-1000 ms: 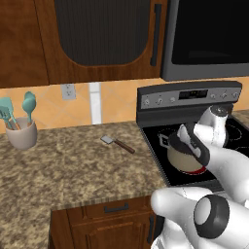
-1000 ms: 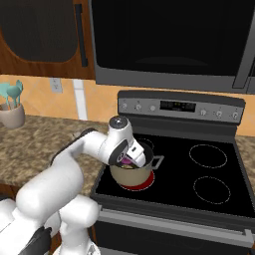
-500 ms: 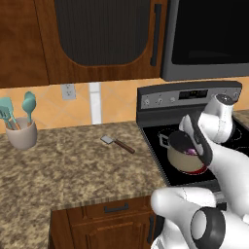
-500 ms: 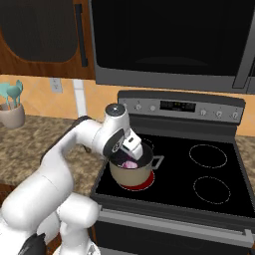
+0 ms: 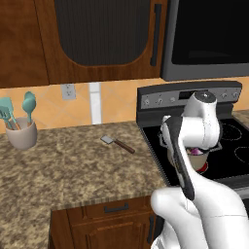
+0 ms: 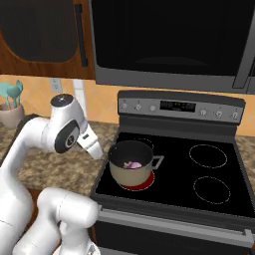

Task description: Put the onion and onion in the pot. Retrieve the spatula and lightly stir the vegetables in the pot.

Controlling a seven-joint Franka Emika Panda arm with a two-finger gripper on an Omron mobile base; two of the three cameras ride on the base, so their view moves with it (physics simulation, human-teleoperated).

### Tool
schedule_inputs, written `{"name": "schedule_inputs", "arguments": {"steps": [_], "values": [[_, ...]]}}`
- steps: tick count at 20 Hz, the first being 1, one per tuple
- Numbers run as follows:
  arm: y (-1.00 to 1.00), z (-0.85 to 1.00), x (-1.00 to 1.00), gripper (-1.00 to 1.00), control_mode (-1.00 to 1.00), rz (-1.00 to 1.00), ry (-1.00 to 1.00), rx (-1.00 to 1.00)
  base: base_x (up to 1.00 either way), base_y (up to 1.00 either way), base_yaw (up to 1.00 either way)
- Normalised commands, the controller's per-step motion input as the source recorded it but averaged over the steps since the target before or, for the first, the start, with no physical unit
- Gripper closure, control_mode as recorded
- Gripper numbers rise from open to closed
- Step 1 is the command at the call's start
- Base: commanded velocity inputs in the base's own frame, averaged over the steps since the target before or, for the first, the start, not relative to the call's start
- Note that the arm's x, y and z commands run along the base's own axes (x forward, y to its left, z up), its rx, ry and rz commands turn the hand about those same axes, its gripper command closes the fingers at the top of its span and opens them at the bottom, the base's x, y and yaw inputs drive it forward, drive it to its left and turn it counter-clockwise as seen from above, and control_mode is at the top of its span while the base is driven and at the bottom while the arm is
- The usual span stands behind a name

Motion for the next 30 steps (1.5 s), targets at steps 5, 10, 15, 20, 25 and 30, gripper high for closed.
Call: {"name": "schedule_inputs", "arguments": {"steps": [5,10,15,20,25,30], "values": [[0.88,0.05,0.02,-1.00,-1.00,-0.35,0.12,0.07,0.00,0.00,0.00],[0.51,-0.03,0.57,-1.00,-1.00,-0.45,0.16,0.13,0.00,0.00,0.00],[0.16,-0.33,0.81,-1.00,-1.00,-0.42,0.05,0.19,0.00,0.00,0.00],[0.21,-0.54,0.43,-1.00,-1.00,-0.43,0.00,0.15,0.00,0.00,0.00],[0.07,-0.43,0.15,-1.00,-1.00,-0.39,-0.08,0.20,0.00,0.00,0.00],[0.03,-0.43,0.22,-1.00,-1.00,-0.34,-0.13,0.17,0.00,0.00,0.00]]}}
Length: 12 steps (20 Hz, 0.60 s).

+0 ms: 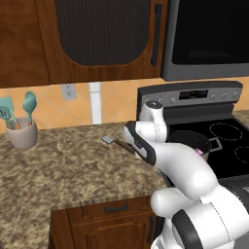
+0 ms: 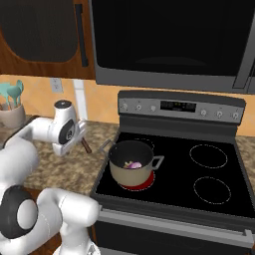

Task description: Put the onion and onion in the pot. Retrieve the spatula and lightly stir the vegetables in the pot.

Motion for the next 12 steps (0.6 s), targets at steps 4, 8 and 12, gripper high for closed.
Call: {"name": "schedule_inputs", "arguments": {"steps": [4,8,12], "values": [[0.01,-0.38,0.46,-1.00,-1.00,-0.29,-0.12,0.12,0.00,0.00,0.00],[0.01,-0.16,0.89,-1.00,-1.00,-0.22,-0.01,0.13,0.00,0.00,0.00],[0.00,-0.10,0.90,-1.00,-1.00,-0.16,0.00,0.16,0.00,0.00,0.00]]}}
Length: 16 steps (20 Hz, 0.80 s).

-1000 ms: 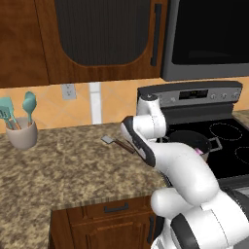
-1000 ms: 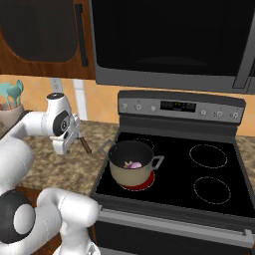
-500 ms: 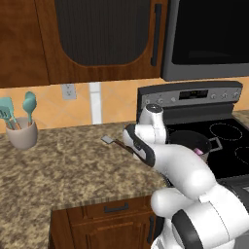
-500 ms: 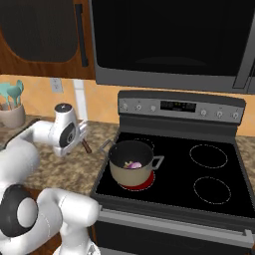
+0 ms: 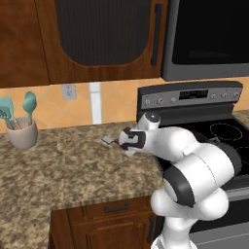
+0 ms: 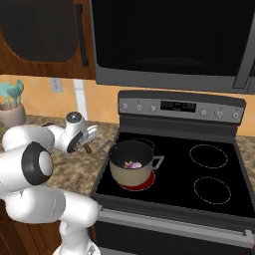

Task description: Put the onion and onion in the pot. Retrieve the spatula and lightly stir the vegetables in the pot.

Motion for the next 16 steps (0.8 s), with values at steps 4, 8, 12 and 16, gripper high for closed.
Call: {"name": "schedule_inputs", "arguments": {"steps": [4,8,12,16], "values": [[0.01,-0.26,0.77,-1.00,-1.00,-0.14,0.04,0.12,0.00,0.00,0.00],[0.13,-0.36,0.45,-1.00,-1.00,-0.10,0.09,0.05,0.00,0.00,0.00],[0.24,-0.14,0.18,-1.00,-1.00,-0.05,0.10,0.00,0.00,0.00,0.00],[0.24,-0.06,0.42,-1.00,-1.00,-0.05,0.09,0.00,0.00,0.00,0.00]]}}
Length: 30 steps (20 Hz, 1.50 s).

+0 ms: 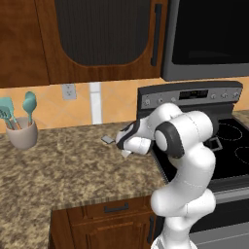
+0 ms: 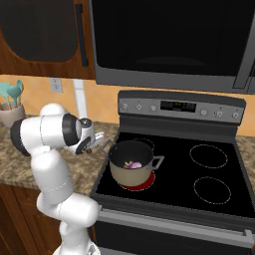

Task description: Put the onion and onion in the pot. Retrieve the spatula and lightly stir the vegetables in the pot.

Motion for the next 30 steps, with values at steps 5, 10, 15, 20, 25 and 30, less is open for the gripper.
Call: {"name": "schedule_inputs", "arguments": {"steps": [5,10,15,20,25,30], "values": [[0.18,-0.08,0.47,-1.00,-1.00,-0.05,0.10,0.00,0.00,0.00,0.00],[0.21,-0.22,0.14,1.00,-1.00,-0.06,0.12,0.00,0.00,0.00,0.00],[0.05,-0.11,-0.19,1.00,-1.00,-0.08,0.04,0.00,0.00,0.00,0.00],[0.24,0.06,-0.68,1.00,-1.00,-0.03,0.00,0.00,0.00,0.00,0.00],[0.46,0.85,-0.88,1.00,-1.00,0.00,-0.04,0.00,0.00,0.00,0.00],[0.19,1.00,-0.72,1.00,-1.00,0.04,-0.04,0.00,0.00,0.00,0.00]]}}
